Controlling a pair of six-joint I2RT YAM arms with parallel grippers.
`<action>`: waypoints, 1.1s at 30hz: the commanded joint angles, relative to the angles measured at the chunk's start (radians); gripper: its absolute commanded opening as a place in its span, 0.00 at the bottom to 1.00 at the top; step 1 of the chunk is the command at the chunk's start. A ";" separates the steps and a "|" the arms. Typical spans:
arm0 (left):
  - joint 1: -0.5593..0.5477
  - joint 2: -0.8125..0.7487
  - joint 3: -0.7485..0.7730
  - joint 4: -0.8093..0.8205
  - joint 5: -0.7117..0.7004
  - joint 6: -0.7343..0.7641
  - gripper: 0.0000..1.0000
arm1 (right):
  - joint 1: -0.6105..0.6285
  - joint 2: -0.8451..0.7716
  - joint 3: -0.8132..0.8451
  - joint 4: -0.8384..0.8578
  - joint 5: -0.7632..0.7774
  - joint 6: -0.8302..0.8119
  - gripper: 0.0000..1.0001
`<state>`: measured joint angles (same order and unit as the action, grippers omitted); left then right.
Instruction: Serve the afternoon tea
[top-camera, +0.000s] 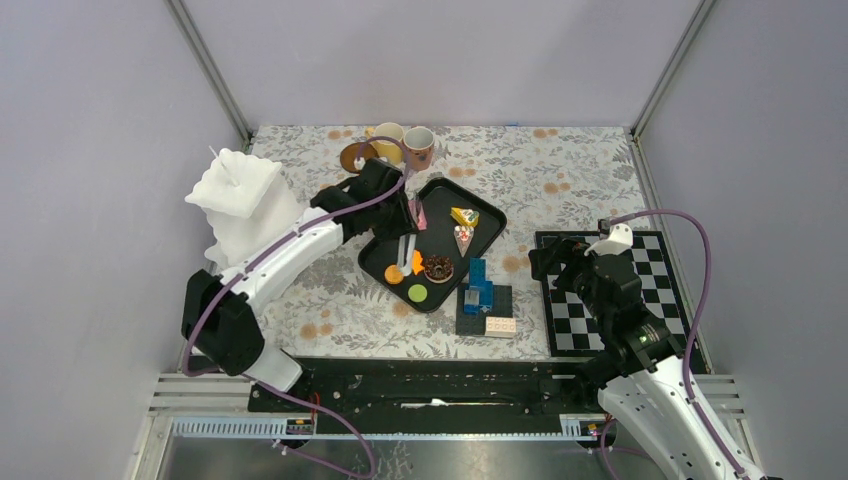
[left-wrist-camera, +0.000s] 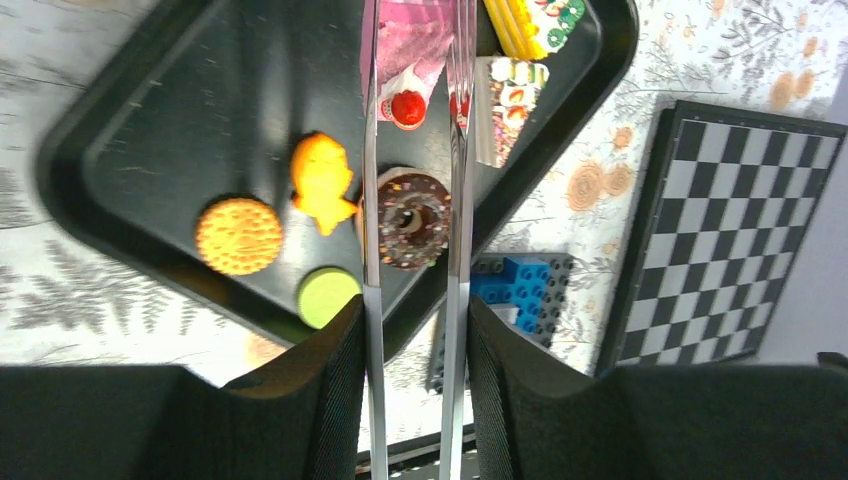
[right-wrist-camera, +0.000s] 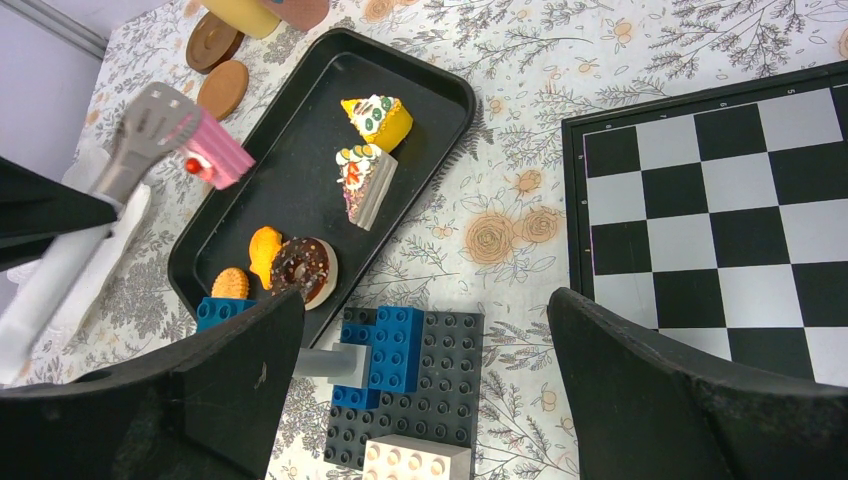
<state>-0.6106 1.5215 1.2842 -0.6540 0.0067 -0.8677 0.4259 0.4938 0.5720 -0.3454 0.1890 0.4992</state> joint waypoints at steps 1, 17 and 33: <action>0.012 -0.085 0.100 -0.175 -0.151 0.162 0.00 | 0.006 -0.007 -0.006 0.047 -0.010 0.011 0.98; -0.097 0.083 0.211 -0.625 -0.711 0.233 0.00 | 0.007 0.009 -0.024 0.077 -0.035 0.018 0.98; -0.101 0.351 0.174 -0.672 -0.997 0.178 0.00 | 0.007 0.018 -0.032 0.094 -0.034 0.004 0.98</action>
<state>-0.7170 1.8233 1.4570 -1.3010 -0.8696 -0.6712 0.4259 0.5072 0.5434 -0.2977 0.1623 0.5068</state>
